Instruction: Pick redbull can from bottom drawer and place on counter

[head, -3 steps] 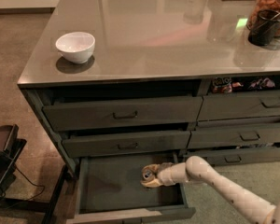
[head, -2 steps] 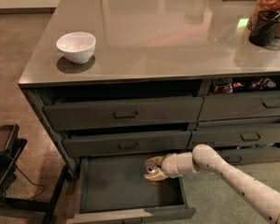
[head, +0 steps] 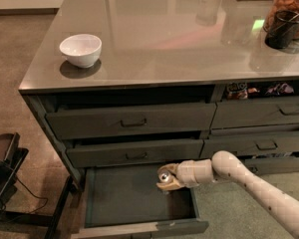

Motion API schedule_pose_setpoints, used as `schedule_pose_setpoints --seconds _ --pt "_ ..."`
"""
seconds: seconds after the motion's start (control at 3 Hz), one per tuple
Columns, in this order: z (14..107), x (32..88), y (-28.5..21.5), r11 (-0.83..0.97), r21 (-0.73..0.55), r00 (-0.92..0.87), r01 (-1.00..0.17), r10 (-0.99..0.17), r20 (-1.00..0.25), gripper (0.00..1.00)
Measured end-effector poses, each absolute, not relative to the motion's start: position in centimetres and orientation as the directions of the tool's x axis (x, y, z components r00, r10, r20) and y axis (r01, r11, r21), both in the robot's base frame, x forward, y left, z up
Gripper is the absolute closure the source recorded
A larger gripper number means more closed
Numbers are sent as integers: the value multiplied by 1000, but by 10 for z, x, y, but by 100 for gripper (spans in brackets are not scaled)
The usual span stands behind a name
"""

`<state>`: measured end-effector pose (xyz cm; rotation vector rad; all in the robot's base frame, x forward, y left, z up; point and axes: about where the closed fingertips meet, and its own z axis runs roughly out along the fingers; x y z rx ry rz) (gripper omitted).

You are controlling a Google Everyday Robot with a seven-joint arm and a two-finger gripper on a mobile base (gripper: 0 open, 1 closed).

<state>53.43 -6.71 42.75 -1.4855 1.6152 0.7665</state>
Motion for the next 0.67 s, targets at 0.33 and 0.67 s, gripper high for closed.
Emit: schedule_pose_setpoints --seconds 0.33,0.67 --pt "486 530 -80 158 -94 1 -983 -509 -861 100" --pt "577 529 -93 204 -158 26 -966 -532 -847 100"
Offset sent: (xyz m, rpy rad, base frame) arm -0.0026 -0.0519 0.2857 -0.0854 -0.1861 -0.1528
